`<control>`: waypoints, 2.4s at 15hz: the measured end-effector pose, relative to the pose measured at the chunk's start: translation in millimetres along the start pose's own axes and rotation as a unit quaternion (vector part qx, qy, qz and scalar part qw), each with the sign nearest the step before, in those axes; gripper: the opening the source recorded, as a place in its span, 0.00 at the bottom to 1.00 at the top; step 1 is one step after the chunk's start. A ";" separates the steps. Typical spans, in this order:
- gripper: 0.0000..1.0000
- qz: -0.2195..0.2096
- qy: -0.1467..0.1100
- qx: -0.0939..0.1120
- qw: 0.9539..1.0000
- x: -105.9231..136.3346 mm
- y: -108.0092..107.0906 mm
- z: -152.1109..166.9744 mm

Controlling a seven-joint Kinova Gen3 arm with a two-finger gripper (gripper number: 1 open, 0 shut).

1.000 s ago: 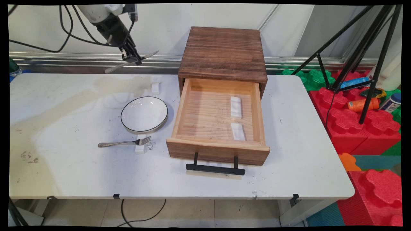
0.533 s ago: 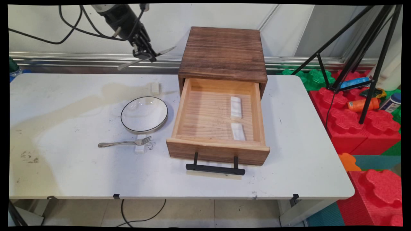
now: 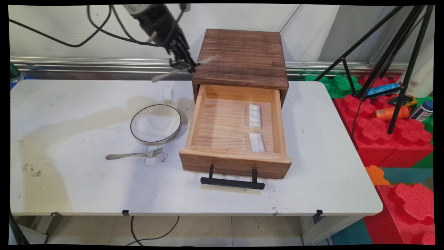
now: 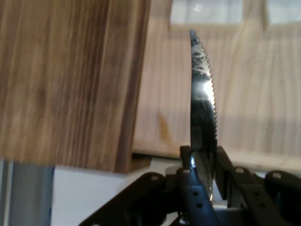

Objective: Place the picked object into the drawer

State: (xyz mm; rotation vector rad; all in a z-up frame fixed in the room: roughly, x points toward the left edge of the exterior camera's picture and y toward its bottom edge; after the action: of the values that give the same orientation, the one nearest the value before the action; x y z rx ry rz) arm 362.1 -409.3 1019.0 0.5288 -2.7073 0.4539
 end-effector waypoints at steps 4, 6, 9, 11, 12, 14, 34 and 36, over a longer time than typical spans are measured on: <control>0.00 0.008 0.014 -0.014 1.000 35.0 15.8 15.7; 0.00 0.014 0.020 -0.020 0.999 52.8 22.9 28.3; 0.00 0.023 0.030 -0.027 0.999 76.8 30.0 50.7; 0.00 0.027 0.033 -0.029 0.999 86.6 31.6 63.1; 0.00 0.029 0.035 -0.030 0.999 91.8 32.0 71.7; 0.00 0.034 0.038 -0.032 0.998 99.0 31.8 88.0; 0.00 0.037 0.050 -0.069 0.996 62.6 12.0 189.2; 0.00 0.036 0.049 -0.069 0.996 59.3 11.4 194.0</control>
State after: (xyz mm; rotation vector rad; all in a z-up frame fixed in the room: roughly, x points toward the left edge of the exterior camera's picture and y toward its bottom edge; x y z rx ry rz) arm 253.6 -488.8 866.7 0.3636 -2.6448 0.2996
